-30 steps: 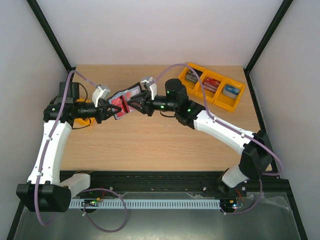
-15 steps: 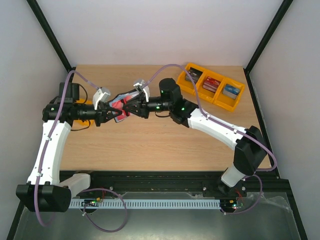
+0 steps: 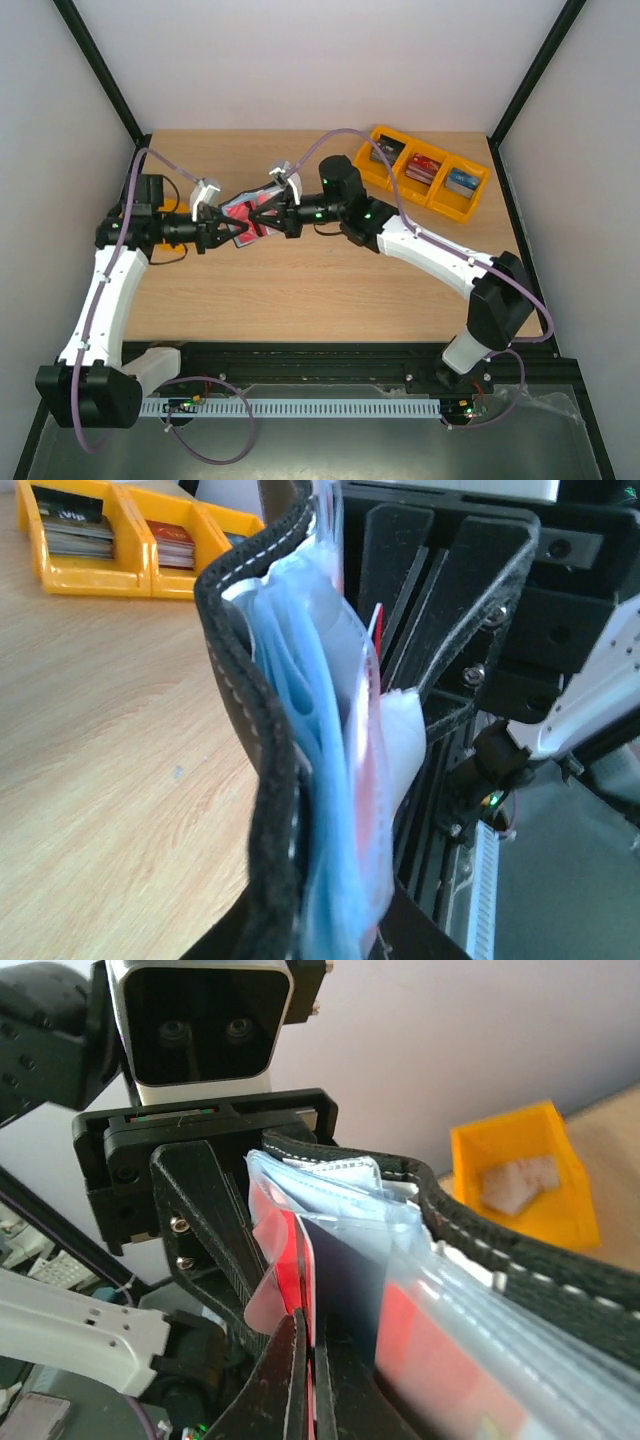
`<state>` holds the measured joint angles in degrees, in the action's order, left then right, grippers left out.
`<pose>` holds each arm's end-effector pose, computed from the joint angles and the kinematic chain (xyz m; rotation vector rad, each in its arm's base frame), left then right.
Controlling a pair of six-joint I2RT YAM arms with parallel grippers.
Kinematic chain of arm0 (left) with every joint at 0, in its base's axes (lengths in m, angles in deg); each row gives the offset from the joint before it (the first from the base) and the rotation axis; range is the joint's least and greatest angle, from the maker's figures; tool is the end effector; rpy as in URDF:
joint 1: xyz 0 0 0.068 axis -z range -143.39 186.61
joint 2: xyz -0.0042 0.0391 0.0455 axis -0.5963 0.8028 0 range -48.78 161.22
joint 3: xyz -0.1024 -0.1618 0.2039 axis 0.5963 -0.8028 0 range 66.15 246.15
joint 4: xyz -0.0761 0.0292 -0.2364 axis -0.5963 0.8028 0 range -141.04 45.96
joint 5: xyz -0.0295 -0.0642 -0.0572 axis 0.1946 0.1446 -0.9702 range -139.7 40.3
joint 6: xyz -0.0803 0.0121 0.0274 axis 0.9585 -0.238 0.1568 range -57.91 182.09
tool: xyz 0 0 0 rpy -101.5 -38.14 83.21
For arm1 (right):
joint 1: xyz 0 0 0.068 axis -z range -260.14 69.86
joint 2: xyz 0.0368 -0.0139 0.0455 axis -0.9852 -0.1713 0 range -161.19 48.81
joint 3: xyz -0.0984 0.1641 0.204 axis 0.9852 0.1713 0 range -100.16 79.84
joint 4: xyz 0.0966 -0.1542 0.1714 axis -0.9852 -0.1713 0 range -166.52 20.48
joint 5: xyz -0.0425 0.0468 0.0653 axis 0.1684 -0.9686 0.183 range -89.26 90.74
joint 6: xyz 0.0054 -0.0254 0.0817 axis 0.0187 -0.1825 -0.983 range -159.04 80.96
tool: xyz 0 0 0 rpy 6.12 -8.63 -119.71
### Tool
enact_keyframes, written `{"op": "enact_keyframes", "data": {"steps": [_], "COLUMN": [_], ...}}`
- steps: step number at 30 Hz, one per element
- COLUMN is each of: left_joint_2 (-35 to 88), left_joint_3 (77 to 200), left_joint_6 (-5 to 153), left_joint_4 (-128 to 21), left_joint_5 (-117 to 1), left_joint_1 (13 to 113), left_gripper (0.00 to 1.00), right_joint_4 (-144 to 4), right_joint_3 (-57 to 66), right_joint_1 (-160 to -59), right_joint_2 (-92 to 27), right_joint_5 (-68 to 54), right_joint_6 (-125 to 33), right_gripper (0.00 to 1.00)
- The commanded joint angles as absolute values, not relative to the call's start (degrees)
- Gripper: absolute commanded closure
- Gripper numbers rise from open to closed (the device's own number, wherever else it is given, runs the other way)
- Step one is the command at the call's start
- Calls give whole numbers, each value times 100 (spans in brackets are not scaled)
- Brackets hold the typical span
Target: Take the credit cards out of the card holder
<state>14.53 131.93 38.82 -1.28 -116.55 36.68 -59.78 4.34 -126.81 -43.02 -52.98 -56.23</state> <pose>0.1983 -0.0698 0.3496 0.8944 1.8224 -1.1164 0.2211 0.3231 0.3631 -1.2064 1.4881 1.5734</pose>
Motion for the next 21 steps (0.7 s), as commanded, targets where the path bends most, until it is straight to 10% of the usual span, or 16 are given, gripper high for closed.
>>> {"op": "enact_keyframes", "data": {"steps": [1,11,21], "left_joint_2": [1438,2577,3118], "left_joint_3": [11769,10663,10368], "left_joint_6": [6623,7649,7621], "left_joint_4": [-2754,-4139,-4036], "left_joint_5": [-12235,-11153,-9197], "left_joint_1": [3729,4157,4092], "left_gripper": [93,94,41], "right_joint_4": [-6780,-5589,-5854], "right_joint_3": [533,1657,1555], "right_joint_1": [-12685,-12682,-12401], "right_joint_2": [-4638,-5652,-6648], "right_joint_5": [-4385,-4412,-4481], "right_joint_6": [-6013,-7426,-7738], "right_gripper": [98,98,98]}}
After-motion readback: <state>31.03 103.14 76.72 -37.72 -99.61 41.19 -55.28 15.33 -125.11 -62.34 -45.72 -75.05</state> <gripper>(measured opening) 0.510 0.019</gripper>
